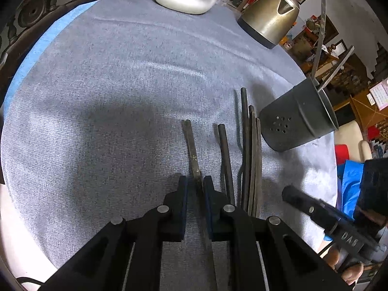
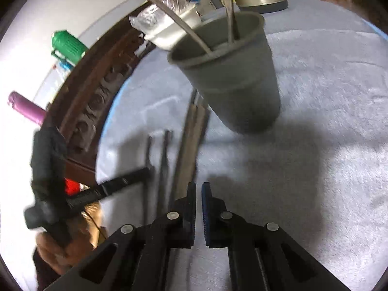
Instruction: Organize utensils
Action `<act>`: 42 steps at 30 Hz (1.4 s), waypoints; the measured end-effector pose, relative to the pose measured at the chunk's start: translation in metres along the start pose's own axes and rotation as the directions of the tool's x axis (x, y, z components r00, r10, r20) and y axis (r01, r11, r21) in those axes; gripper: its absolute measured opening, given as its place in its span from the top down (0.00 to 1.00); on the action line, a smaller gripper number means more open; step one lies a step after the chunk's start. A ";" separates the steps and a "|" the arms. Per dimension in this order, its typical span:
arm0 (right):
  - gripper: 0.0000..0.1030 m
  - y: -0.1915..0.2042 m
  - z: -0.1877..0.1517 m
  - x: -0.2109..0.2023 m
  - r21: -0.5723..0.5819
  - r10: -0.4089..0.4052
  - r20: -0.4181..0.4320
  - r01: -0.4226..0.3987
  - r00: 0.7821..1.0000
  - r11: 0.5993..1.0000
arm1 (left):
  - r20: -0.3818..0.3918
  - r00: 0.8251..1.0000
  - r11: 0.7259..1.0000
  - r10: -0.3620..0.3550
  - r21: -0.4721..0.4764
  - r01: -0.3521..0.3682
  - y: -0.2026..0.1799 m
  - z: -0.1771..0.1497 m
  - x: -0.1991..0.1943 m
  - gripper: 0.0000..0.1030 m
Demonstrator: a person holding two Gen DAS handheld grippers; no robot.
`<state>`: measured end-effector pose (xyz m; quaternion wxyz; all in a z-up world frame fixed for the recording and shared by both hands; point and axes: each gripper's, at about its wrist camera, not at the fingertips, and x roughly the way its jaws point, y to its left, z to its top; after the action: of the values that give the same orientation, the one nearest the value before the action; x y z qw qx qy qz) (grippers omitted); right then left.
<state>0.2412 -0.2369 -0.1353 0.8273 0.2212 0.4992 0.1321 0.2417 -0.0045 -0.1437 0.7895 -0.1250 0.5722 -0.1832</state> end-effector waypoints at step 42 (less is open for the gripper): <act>0.85 -0.013 0.014 0.022 0.063 -0.194 -0.125 0.203 0.973 0.977 | -0.023 1.000 1.000 -0.018 -0.024 0.017 0.008 0.021 0.007 0.86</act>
<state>0.2640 -0.2417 -0.1524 0.7965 0.1929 0.5715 0.0425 0.2648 -0.0004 -0.1462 0.7796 -0.1371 0.5825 -0.1848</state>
